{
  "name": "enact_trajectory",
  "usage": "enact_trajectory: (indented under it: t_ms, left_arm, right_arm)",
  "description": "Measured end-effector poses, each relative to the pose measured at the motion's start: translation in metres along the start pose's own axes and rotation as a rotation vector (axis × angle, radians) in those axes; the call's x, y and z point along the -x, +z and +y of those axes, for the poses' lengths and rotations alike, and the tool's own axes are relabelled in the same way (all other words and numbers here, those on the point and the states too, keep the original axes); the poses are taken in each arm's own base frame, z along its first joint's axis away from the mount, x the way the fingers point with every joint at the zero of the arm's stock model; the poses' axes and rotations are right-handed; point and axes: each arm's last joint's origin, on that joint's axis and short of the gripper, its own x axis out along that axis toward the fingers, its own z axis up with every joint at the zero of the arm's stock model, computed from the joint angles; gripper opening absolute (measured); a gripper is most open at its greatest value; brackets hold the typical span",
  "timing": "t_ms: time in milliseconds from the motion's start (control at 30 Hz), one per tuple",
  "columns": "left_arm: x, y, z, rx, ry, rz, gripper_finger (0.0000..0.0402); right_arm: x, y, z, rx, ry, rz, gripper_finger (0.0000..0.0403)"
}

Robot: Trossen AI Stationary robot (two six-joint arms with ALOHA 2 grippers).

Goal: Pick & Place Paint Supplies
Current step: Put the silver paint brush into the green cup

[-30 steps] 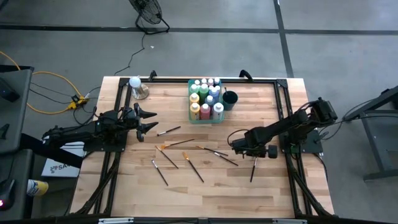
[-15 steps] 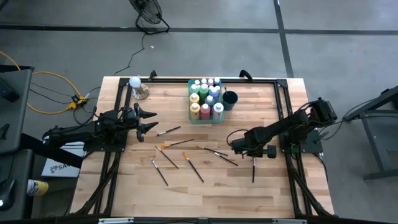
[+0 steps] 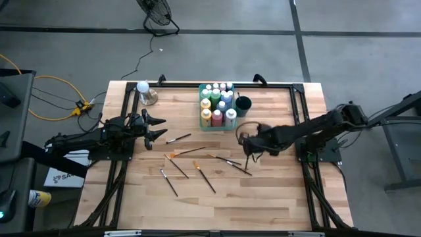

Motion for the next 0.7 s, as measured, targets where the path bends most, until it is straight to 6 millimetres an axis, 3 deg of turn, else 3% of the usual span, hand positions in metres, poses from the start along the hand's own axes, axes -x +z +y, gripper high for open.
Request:
enact_trajectory:
  t_ms: [200,400,700]
  left_arm:
    - [0.0,0.0,0.0,0.0,0.0,0.0,0.0211]
    - [0.0,0.0,0.0,0.0,0.0,0.0,0.0211]
    - [0.0,0.0,0.0,0.0,0.0,0.0,0.0211]
  right_arm:
    - [0.031,0.026,0.025,0.11,0.149,-0.21,0.0003]
    - [0.057,0.064,0.035,0.294,0.174,-0.464,0.0003]
    - [0.066,0.109,0.057,0.514,0.121,-0.767,0.0003]
